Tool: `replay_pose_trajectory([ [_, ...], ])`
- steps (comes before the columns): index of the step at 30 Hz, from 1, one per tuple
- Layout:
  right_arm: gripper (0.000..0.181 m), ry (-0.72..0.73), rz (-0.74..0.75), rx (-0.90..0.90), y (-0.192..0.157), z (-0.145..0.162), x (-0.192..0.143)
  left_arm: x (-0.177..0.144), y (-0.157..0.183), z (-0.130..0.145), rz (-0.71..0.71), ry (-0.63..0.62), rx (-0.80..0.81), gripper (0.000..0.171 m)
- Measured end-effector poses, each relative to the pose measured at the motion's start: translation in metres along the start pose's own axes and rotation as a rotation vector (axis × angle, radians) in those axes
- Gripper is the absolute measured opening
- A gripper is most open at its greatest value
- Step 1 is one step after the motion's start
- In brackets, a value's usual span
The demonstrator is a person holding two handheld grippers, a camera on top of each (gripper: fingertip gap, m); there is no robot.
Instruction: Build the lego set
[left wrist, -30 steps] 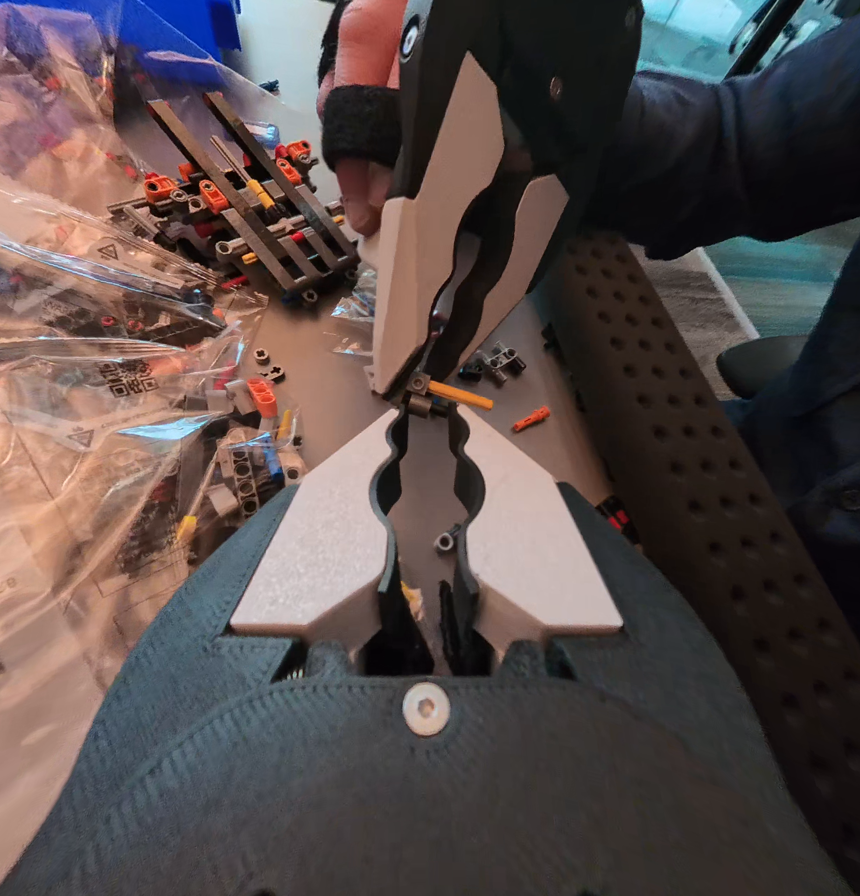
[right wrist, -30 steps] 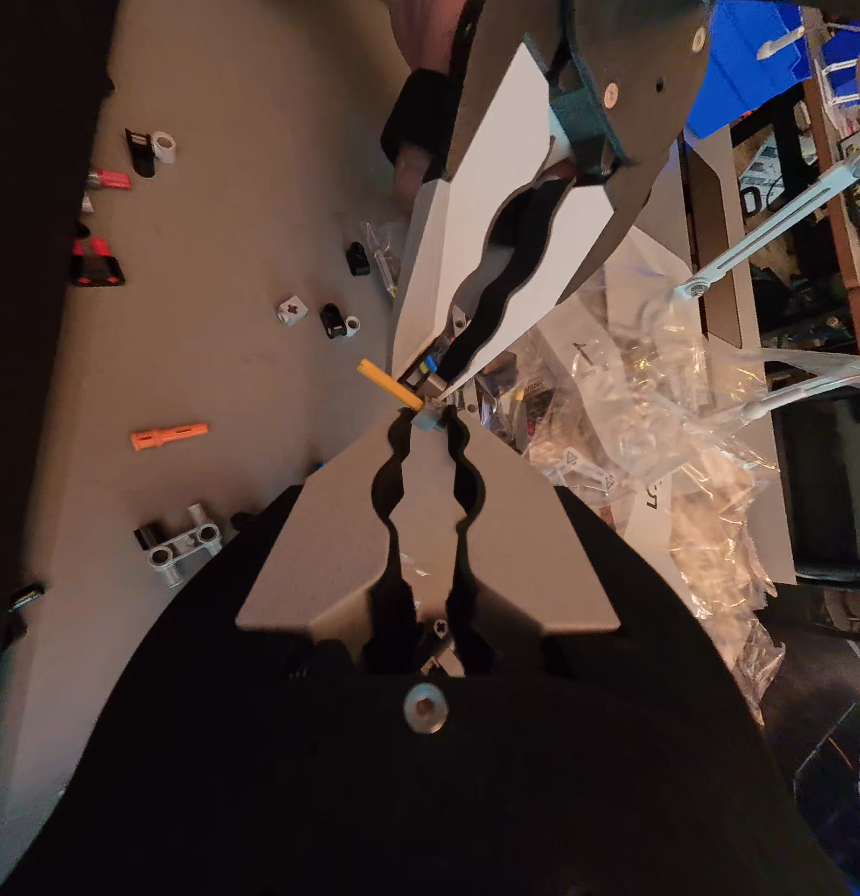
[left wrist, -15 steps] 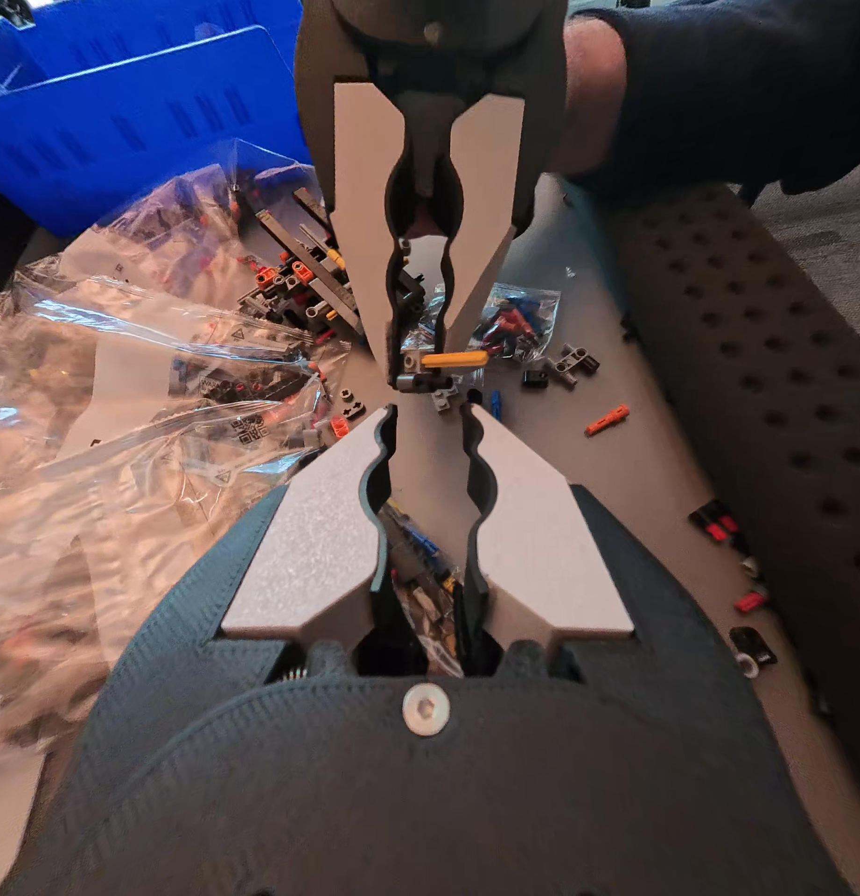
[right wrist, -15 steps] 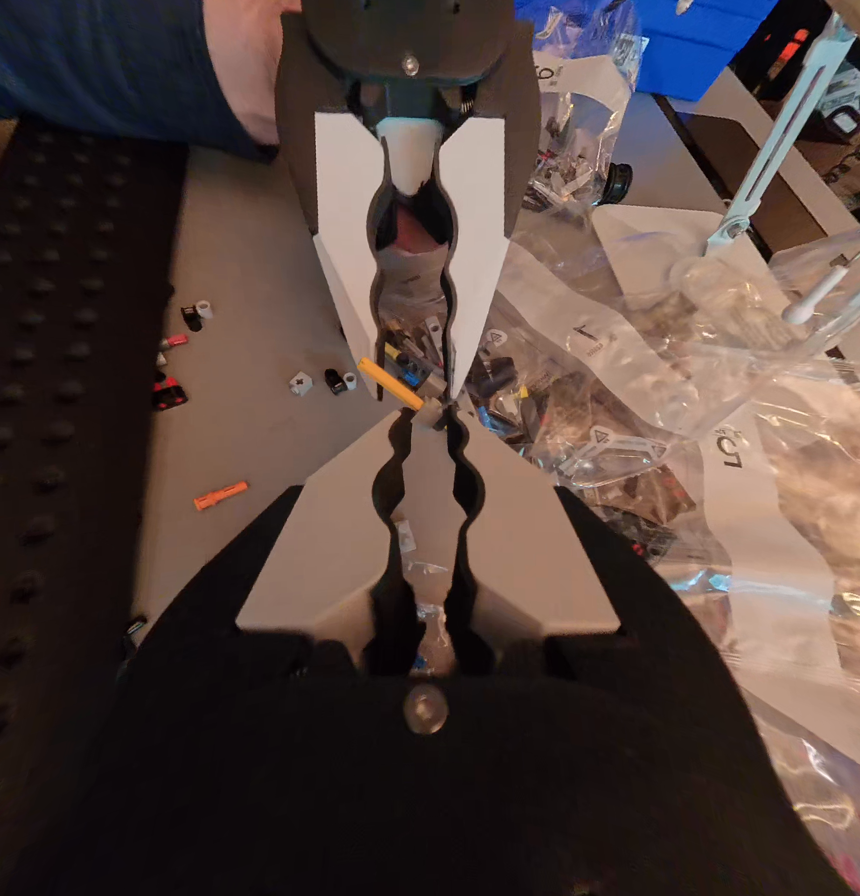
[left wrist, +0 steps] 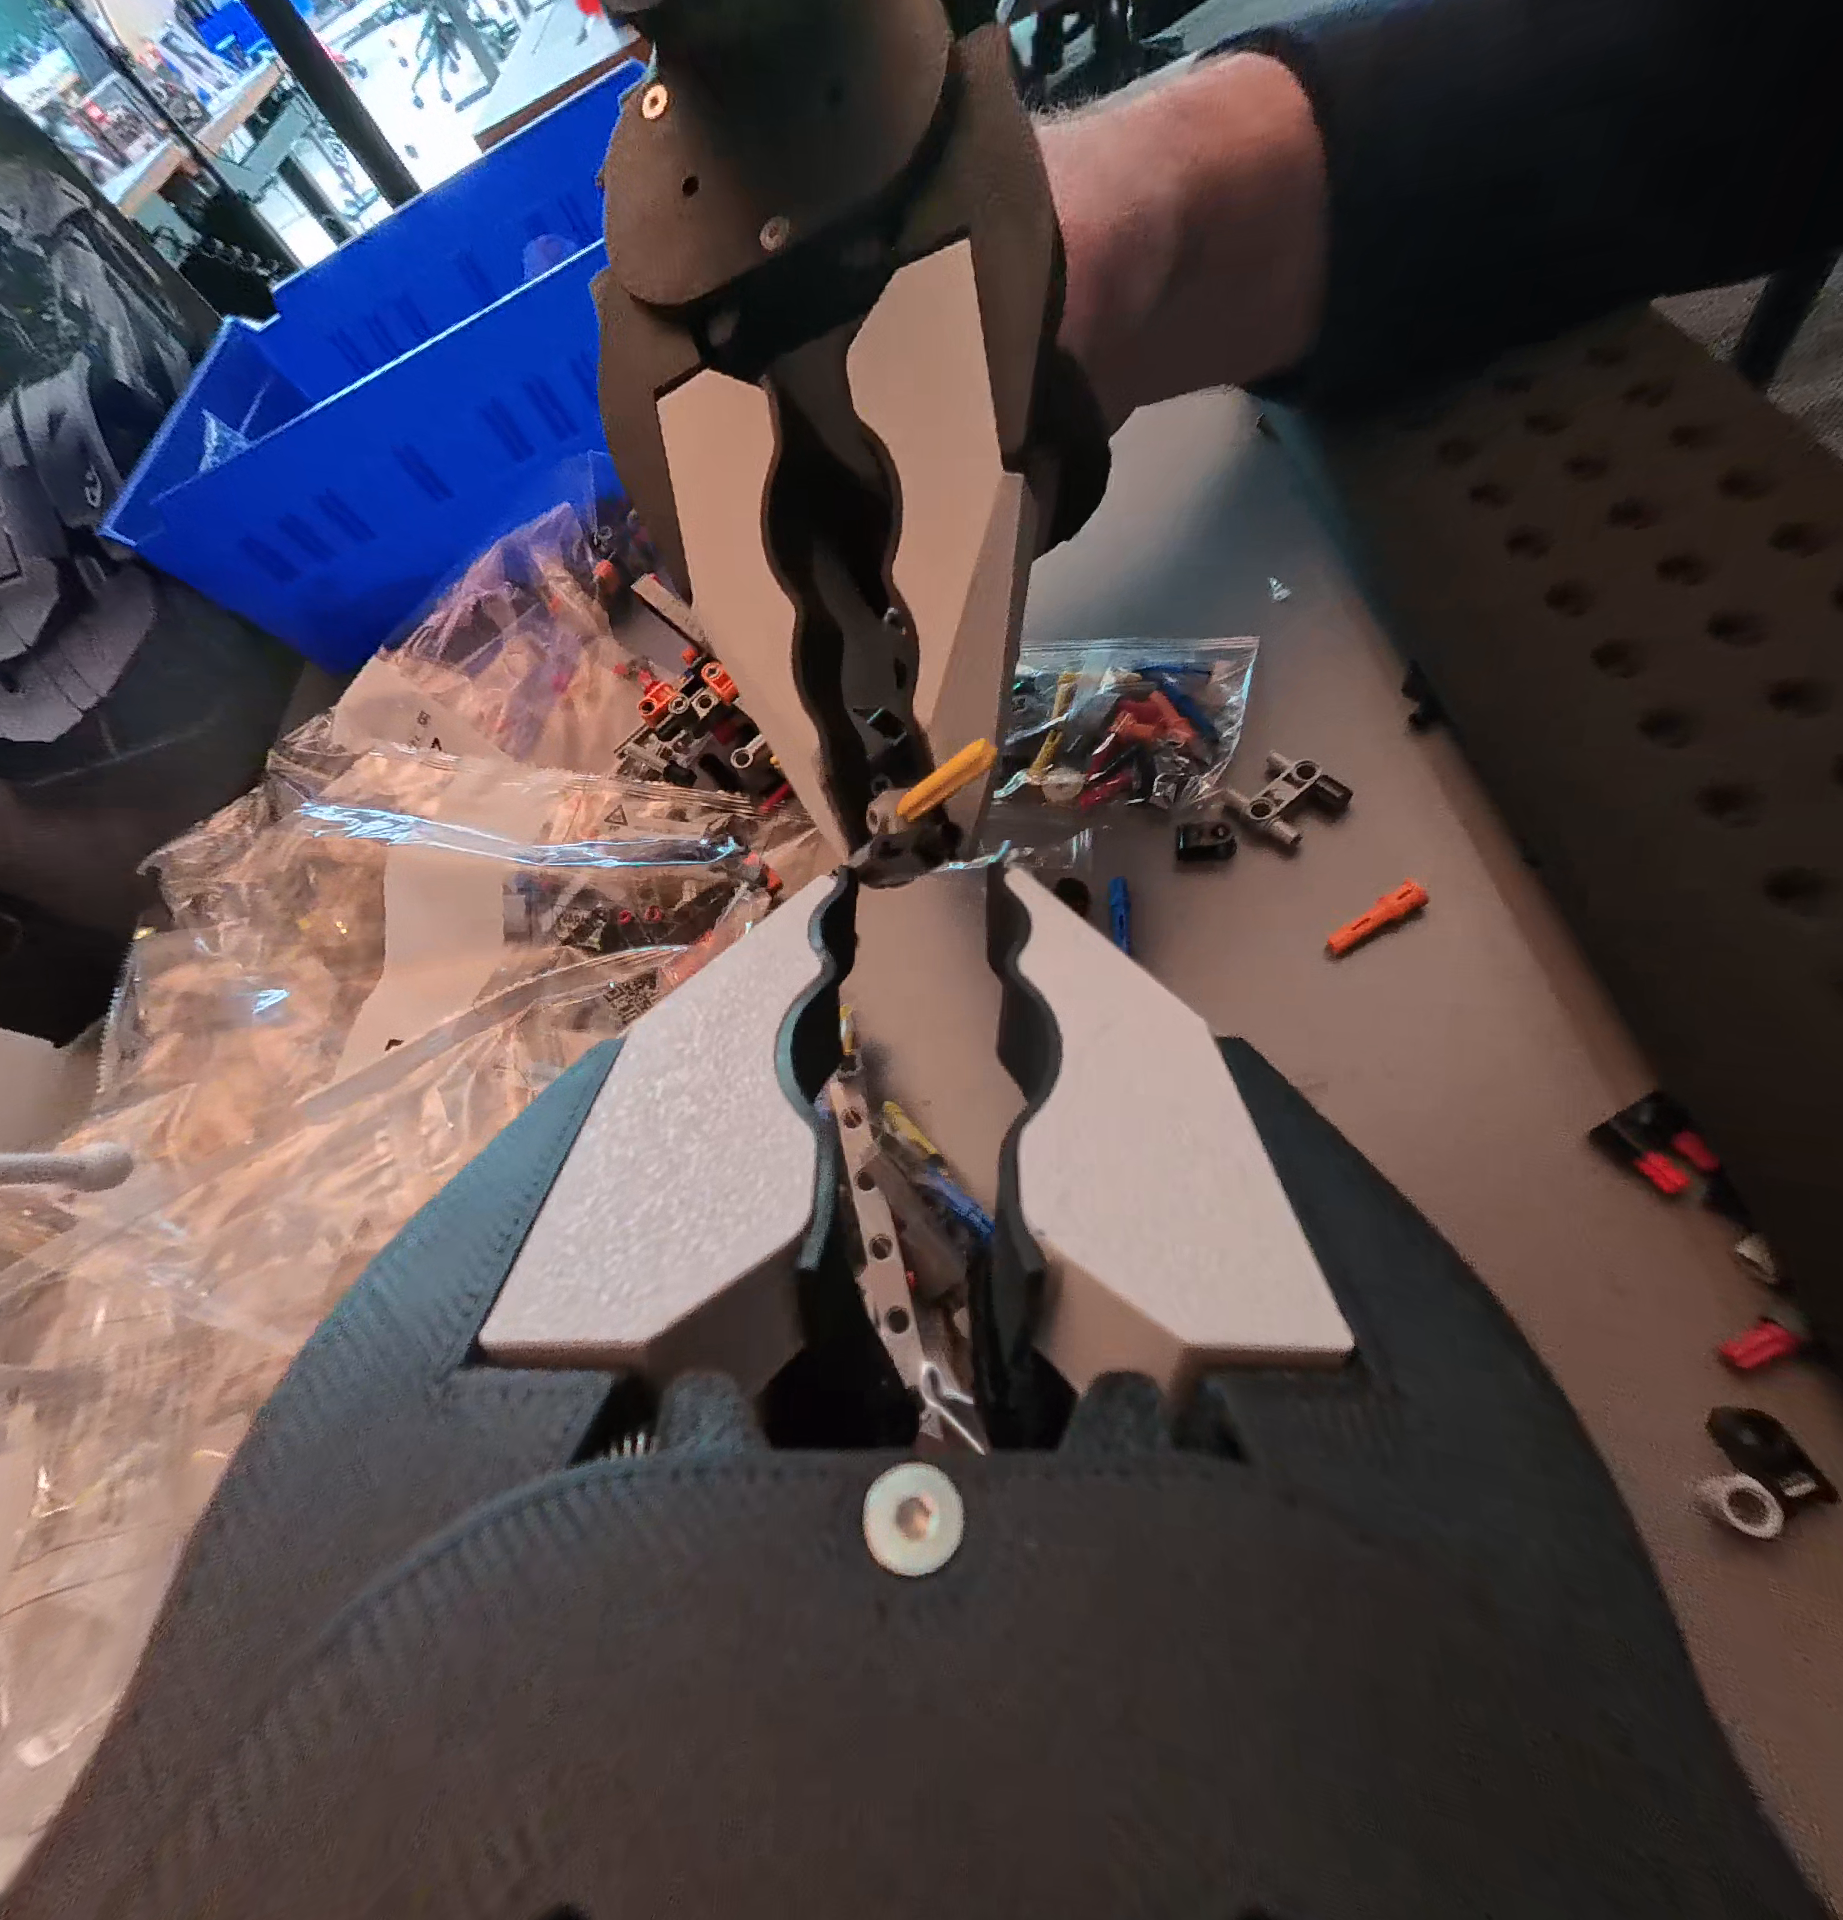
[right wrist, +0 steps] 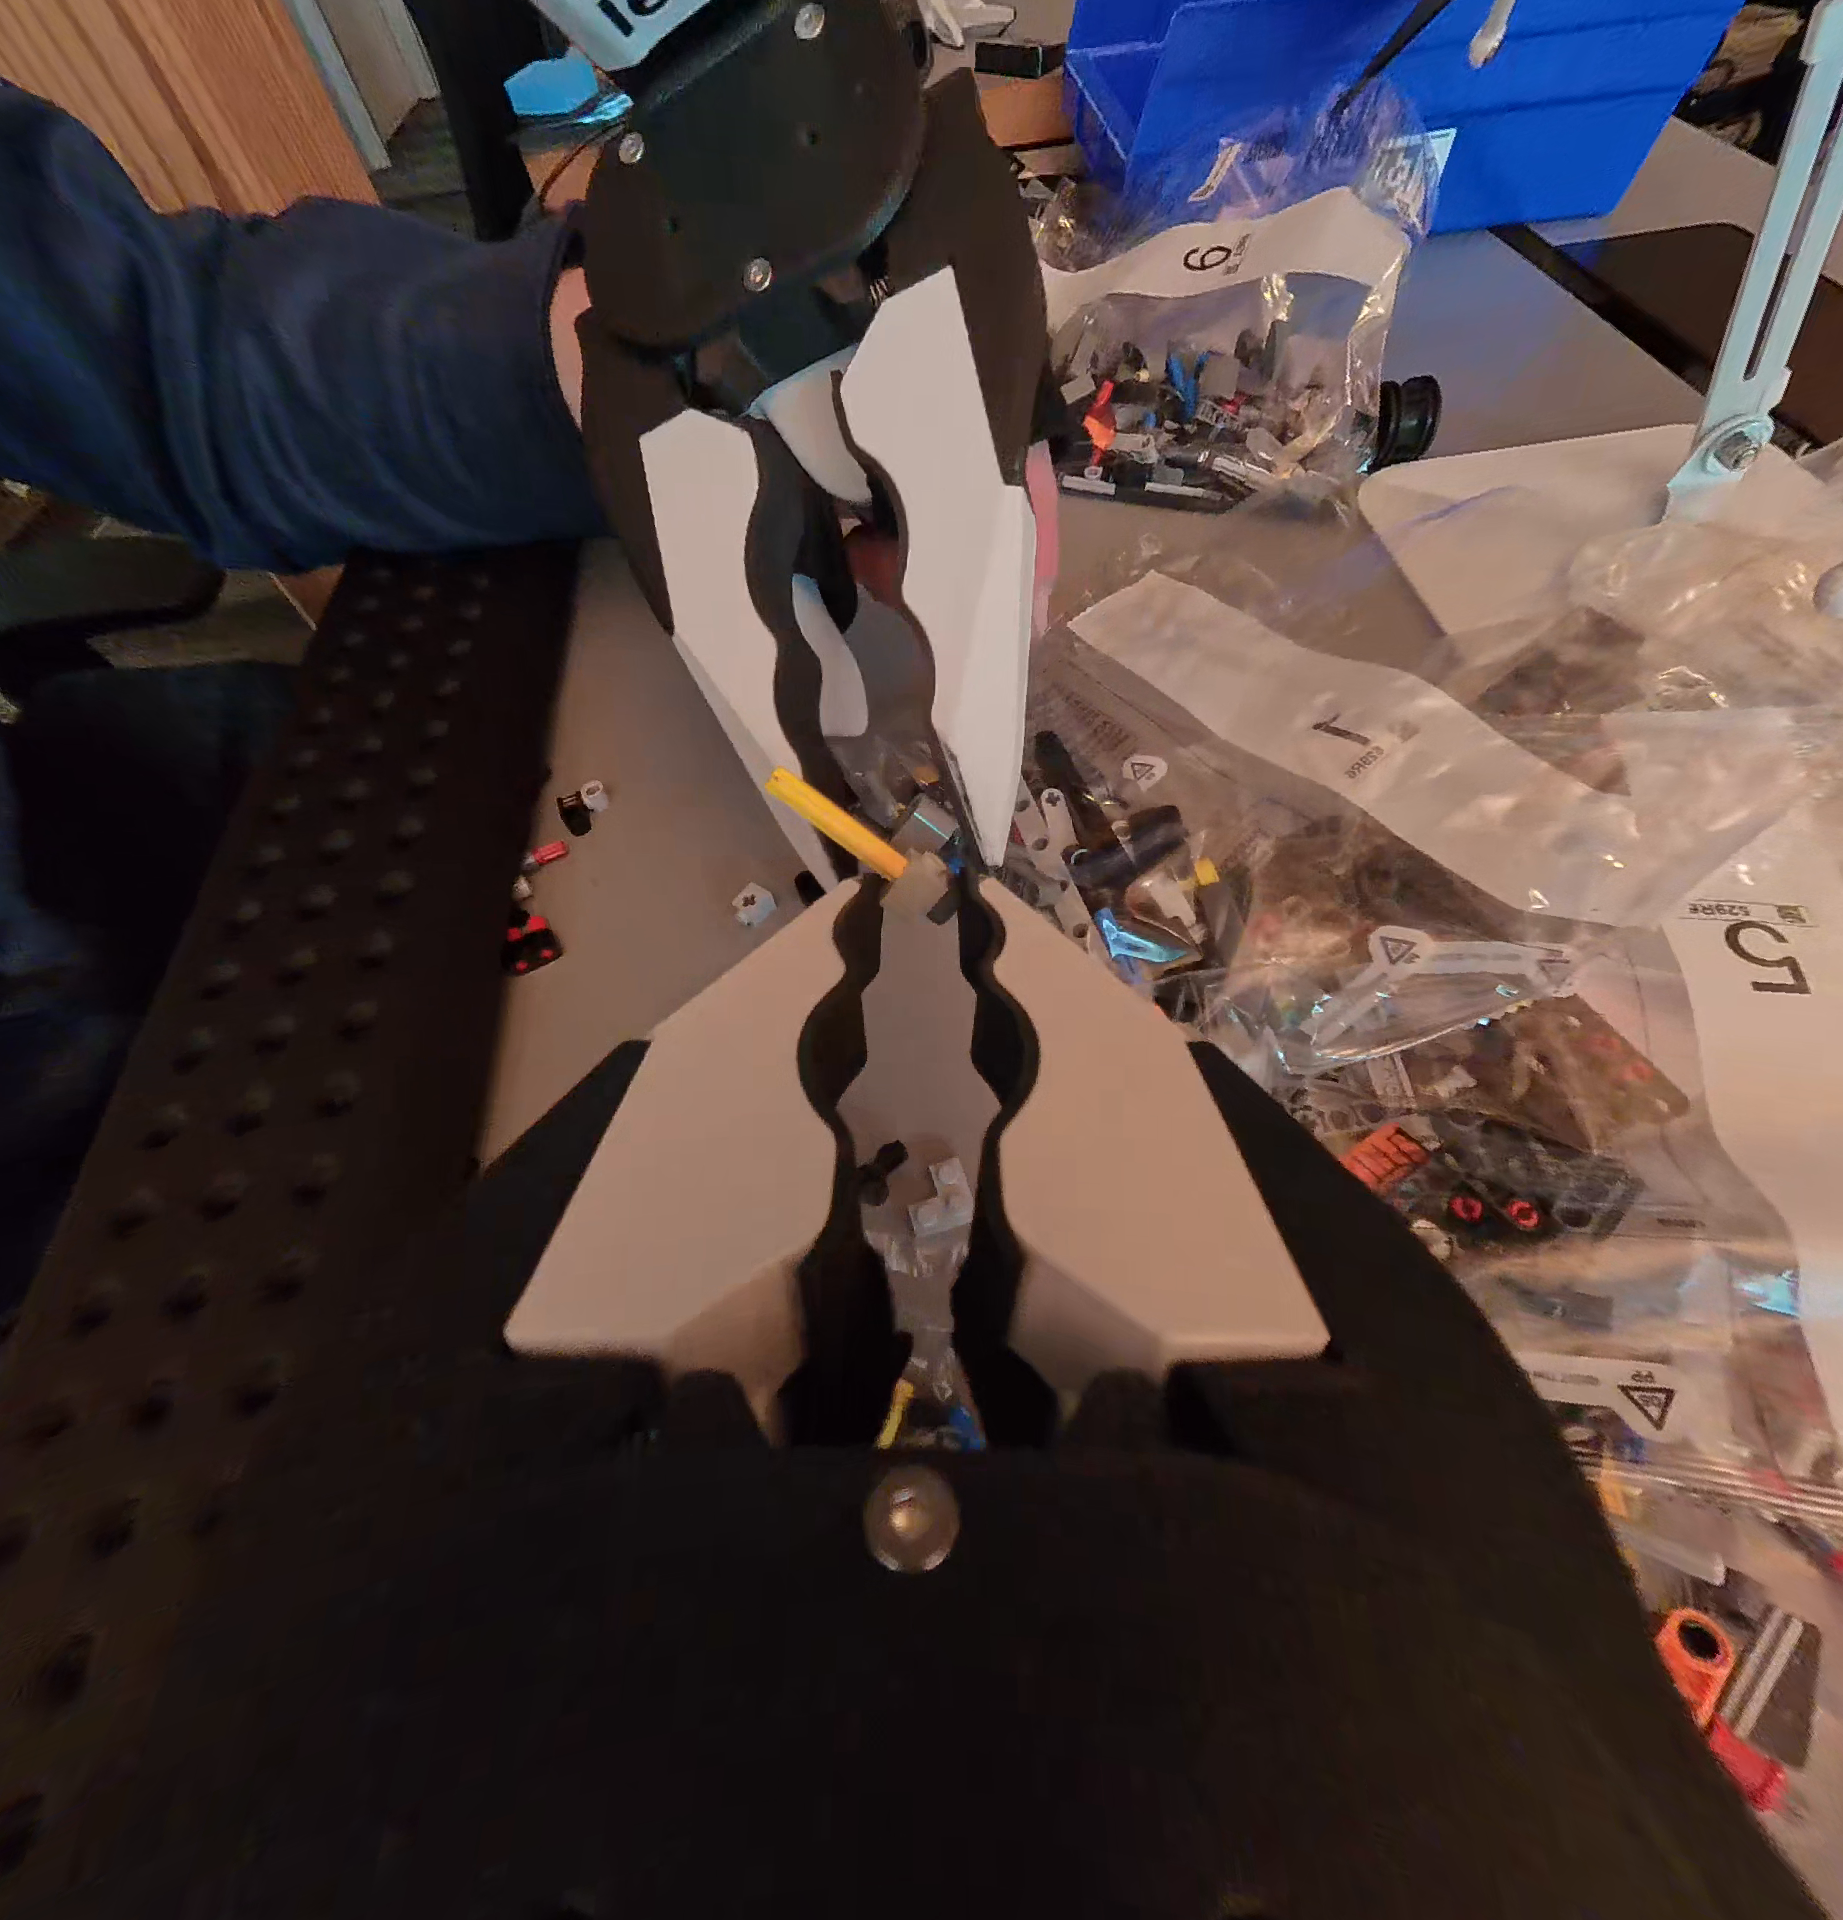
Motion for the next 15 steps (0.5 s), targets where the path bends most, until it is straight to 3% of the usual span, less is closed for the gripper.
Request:
replay_pose_trajectory([
  [15,0.012,0.154,-0.191,0.353,0.010,-0.001,-0.005,0.000,0.000,-0.011,-0.048,0.077,0.009,0.014],
])
Point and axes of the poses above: each gripper's, where its closed fingertips meet, x out along the fingers, z out of its underside, y = z × x across the jaws, the point moved 9 cm from there along -x, back along the fingers, and after that the axes turned 12 degrees about y, right-handed, at the moved point
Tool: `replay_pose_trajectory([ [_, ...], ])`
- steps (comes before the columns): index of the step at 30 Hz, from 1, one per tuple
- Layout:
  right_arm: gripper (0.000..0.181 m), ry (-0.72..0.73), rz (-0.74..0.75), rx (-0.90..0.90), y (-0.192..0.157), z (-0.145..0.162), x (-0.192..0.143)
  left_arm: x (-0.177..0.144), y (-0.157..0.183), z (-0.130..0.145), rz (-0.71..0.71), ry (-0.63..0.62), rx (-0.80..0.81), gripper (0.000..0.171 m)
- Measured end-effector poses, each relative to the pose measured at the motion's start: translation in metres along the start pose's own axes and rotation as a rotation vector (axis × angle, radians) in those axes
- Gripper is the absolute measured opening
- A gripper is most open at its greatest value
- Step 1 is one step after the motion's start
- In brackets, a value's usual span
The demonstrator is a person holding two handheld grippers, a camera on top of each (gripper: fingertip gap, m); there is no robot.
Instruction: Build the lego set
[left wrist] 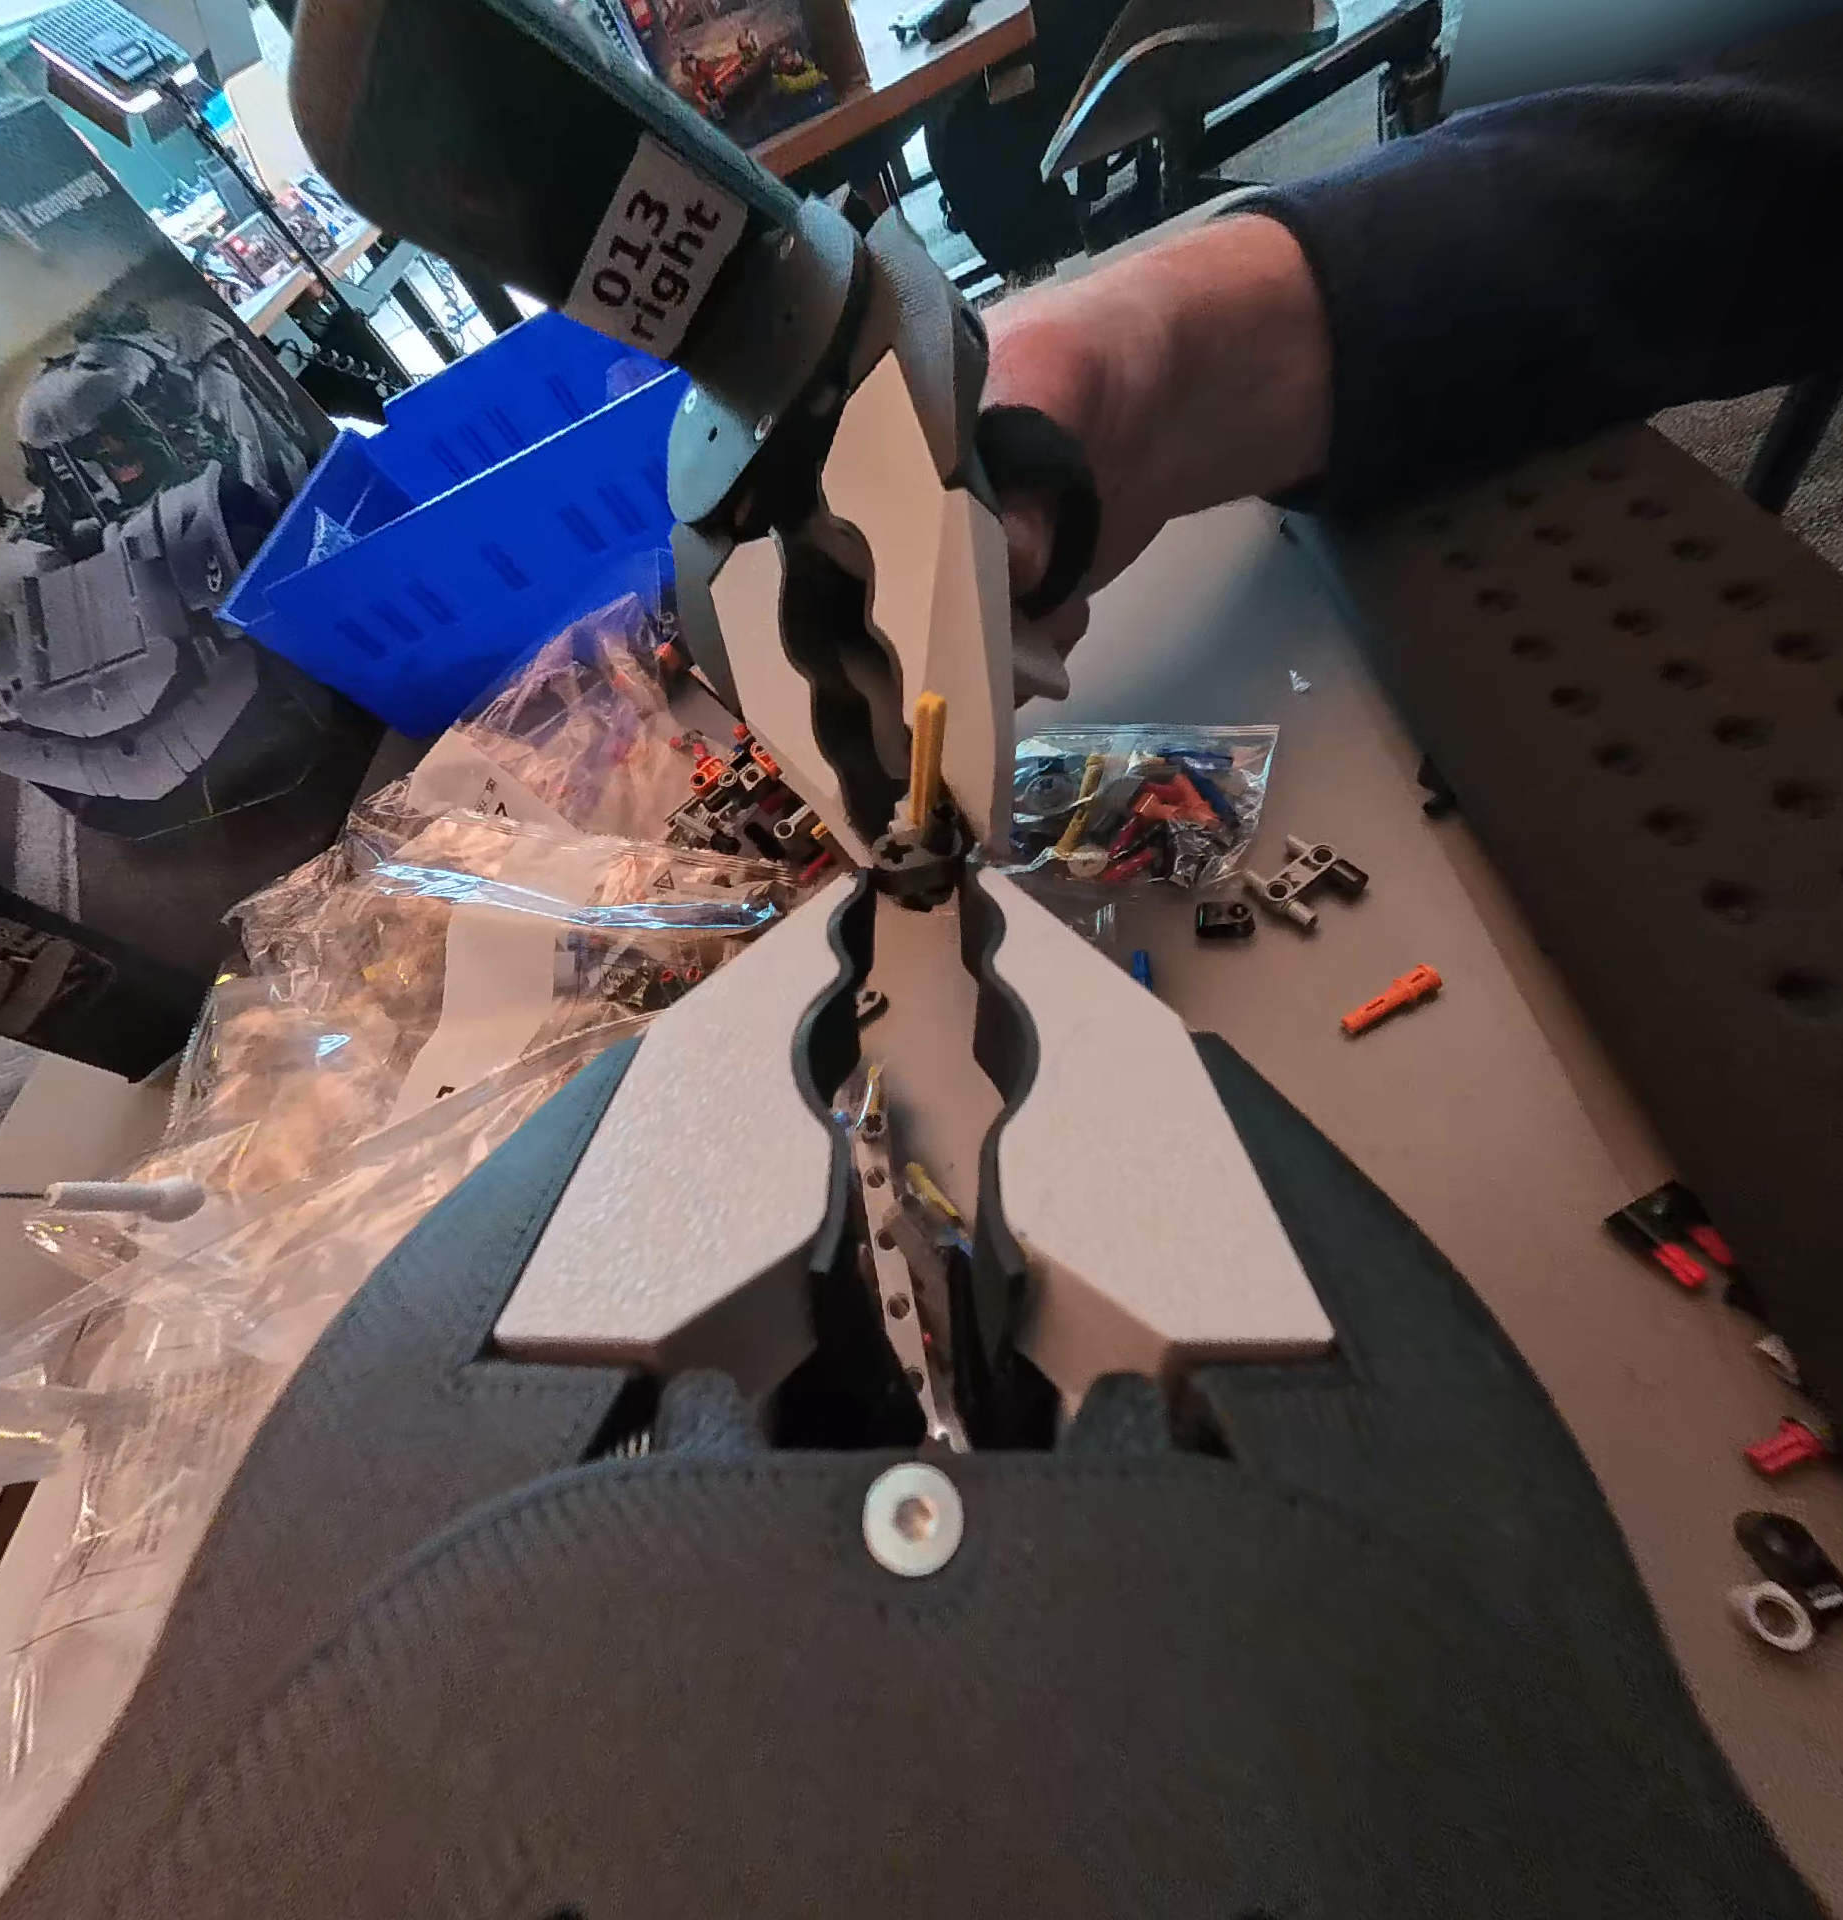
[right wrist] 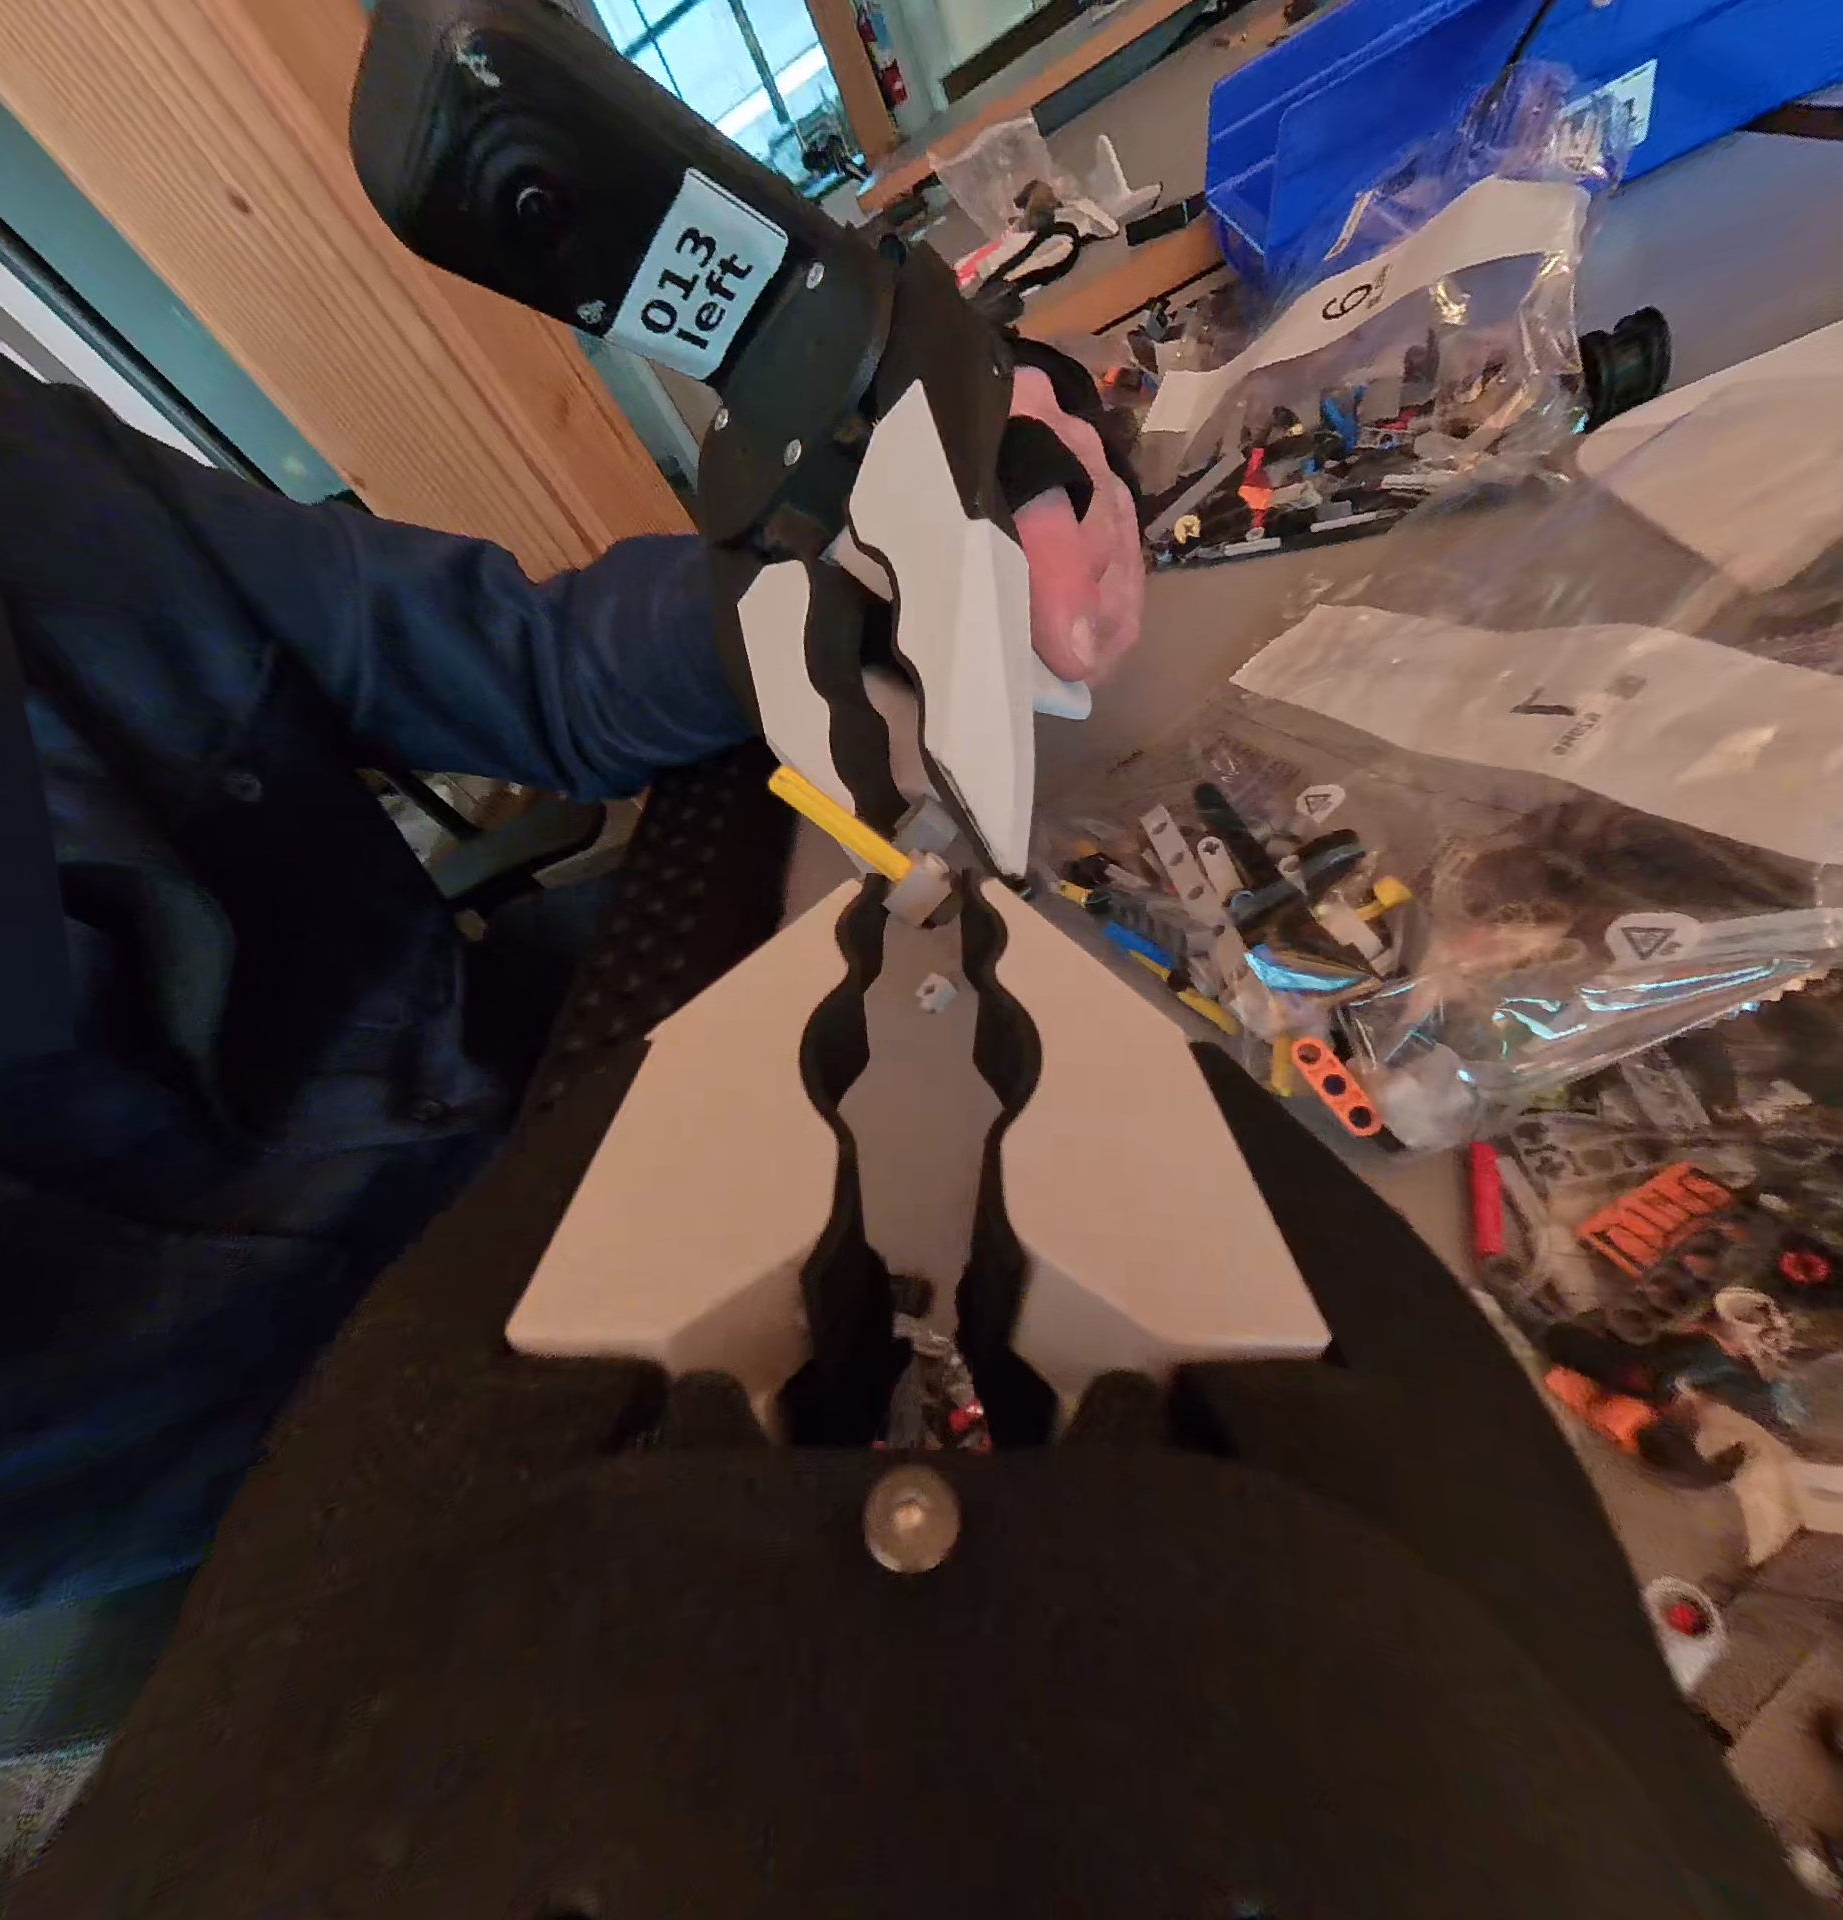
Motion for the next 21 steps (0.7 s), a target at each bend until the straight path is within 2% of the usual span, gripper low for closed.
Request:
replay_pose_trajectory([
  [7,0.012,0.014,-0.023,0.077,0.004,0.001,-0.001,0.001,-0.001,0.001,-0.001,0.006,-0.018,0.013],
  [11,0.012,0.010,-0.002,0.055,0.004,0.000,-0.001,0.001,-0.002,0.002,-0.008,0.004,-0.030,0.013],
  [18,0.012,-0.089,0.154,-0.240,-0.005,-0.002,0.001,0.000,-0.003,0.006,0.000,-0.021,-0.050,0.017],
  [21,0.012,-0.137,0.190,-0.382,-0.011,-0.001,0.003,-0.002,-0.005,0.009,0.039,0.006,-0.156,0.019],
])
Point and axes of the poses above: each gripper's, where its closed fingertips meet, x out along the fingers, z out of its underside, y = z × x across the jaws, the point moved 9 cm from there along -x, back along the fingers, and after that the axes turned 12 degrees about y, right-handed, at the moved point
